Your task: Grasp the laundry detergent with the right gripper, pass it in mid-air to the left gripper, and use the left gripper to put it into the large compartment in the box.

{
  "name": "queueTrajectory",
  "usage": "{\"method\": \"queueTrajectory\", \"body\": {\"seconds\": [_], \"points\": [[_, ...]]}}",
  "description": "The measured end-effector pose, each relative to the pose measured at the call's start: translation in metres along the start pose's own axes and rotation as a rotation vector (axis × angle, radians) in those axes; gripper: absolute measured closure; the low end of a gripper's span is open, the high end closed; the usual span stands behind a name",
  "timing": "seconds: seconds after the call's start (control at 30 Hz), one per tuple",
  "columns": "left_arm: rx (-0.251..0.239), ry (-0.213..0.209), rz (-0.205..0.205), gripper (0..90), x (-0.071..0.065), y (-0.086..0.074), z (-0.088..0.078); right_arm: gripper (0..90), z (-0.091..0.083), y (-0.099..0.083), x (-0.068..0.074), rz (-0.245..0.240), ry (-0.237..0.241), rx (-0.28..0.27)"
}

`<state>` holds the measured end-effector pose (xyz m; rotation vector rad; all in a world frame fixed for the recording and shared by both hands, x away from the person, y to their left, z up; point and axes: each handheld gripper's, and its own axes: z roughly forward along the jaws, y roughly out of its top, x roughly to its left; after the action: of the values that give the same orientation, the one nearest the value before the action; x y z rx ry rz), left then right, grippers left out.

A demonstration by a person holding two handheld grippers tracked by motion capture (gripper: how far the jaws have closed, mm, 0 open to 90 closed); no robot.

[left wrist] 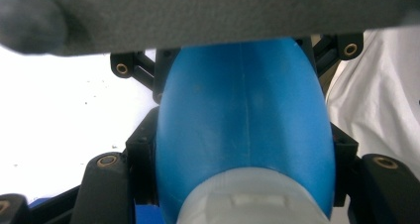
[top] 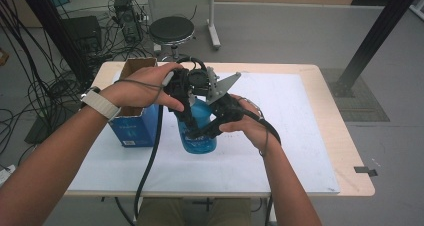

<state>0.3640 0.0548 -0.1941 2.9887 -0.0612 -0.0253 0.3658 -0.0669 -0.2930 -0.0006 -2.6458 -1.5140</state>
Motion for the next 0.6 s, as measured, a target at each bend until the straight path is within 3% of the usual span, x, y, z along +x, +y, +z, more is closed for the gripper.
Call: {"method": "queueTrajectory", "body": {"seconds": [0.53,0.6], "points": [[-0.005,0.002,-0.005,37.7,0.0002,-0.0012,-0.0001,42.8,0.0005,0.0002,-0.0008,-0.002,0.001,0.001],[-0.007,0.002,-0.008,37.7,-0.0001,-0.0013,-0.0001,42.8,0.0003,-0.0001,-0.0020,-0.021,-0.004,0.003]]}}
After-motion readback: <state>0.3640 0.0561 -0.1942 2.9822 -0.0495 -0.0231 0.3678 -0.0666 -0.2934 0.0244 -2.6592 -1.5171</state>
